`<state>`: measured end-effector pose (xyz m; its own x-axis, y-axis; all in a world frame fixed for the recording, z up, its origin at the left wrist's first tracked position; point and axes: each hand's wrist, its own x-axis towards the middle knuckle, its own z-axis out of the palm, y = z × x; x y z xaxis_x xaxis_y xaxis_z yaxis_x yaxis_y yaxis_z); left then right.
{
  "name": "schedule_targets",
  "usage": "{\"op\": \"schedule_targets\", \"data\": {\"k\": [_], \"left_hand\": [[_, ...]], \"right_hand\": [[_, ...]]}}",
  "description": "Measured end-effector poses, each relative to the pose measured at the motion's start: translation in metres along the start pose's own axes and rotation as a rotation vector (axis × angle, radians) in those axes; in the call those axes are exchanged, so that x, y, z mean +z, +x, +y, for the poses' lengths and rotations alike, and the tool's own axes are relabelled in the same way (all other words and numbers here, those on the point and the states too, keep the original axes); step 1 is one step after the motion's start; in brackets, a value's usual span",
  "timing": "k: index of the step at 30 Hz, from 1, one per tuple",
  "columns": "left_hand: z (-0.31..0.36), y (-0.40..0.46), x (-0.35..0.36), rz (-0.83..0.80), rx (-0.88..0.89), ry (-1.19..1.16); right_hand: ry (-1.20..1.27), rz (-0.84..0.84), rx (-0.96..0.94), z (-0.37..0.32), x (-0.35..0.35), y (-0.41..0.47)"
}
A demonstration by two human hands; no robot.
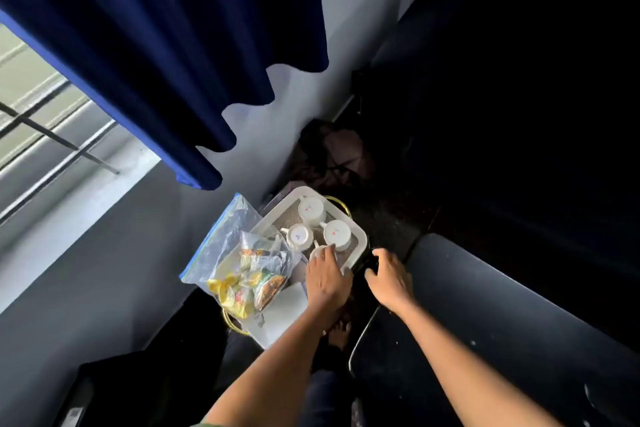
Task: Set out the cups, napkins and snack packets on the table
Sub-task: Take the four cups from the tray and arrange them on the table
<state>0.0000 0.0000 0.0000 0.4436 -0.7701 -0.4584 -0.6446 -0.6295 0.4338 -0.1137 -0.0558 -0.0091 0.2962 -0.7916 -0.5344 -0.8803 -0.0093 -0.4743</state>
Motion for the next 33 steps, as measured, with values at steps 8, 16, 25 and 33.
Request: {"op": "schedule_targets", "data": {"k": [8,16,25,33], "left_hand": [[-0.018,0.074,-0.012,-0.072,-0.194,-0.084],[-0.025,0.107,0.000,-0.184,-0.208,0.075],[-0.018,0.101,0.007,-0.152,-0.261,0.029],[-0.002,0.062,0.012,-0.003,-0.270,-0.130]], "right_hand": [[0.200,-0.112,0.109,-0.026,0.020,0.072],[0.389,-0.171,0.258,-0.040,0.045,0.113],[0.657,-0.177,0.375,-0.045,0.051,0.115],[0.968,-0.080,0.526,-0.051,0.037,0.086]]}}
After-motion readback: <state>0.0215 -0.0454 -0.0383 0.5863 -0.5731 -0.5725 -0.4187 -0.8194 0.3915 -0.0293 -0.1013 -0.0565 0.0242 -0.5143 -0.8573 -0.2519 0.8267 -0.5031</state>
